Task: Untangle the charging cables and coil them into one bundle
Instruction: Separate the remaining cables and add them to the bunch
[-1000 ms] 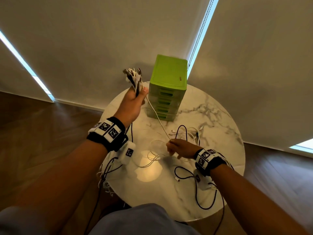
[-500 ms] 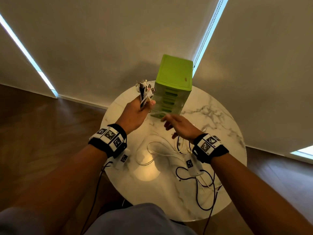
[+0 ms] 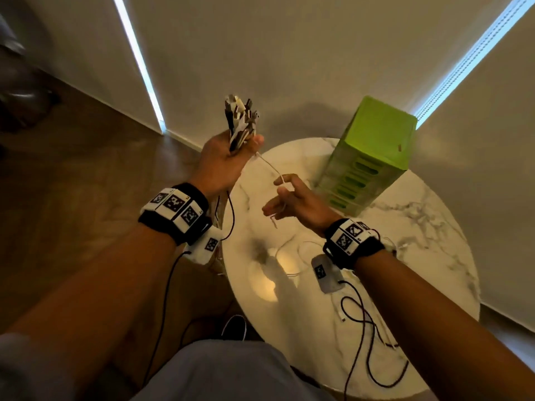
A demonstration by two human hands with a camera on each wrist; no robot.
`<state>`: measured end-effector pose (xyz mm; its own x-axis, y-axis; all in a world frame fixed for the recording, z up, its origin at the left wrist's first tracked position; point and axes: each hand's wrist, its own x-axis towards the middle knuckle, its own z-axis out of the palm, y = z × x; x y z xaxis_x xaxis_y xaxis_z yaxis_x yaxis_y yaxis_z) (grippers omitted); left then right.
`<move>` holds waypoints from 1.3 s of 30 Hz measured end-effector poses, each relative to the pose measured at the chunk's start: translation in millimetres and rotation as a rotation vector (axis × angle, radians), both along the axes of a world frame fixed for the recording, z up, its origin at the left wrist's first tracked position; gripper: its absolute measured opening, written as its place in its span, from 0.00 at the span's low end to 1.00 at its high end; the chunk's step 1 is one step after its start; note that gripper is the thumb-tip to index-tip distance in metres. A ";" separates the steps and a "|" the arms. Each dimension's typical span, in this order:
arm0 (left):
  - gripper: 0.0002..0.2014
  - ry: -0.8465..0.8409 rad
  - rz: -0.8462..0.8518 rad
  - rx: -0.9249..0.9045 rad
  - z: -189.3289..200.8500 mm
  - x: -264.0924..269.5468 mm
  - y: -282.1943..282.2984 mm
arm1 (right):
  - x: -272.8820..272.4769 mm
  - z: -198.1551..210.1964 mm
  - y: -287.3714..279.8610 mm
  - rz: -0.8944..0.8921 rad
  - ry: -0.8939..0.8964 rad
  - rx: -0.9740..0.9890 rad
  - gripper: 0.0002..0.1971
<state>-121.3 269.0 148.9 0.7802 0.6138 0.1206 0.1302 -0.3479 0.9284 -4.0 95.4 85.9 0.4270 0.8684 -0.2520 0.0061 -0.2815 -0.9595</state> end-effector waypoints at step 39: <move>0.19 0.102 0.133 -0.074 -50.8 -100.3 100.0 | -92.9 -126.2 87.1 0.611 -0.375 -0.620 0.16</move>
<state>-221.6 369.0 98.2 0.6977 0.7164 -0.0040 0.2650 -0.2529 0.9305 -96.9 182.5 -40.3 0.0894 0.7255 -0.6824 0.5986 -0.5867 -0.5454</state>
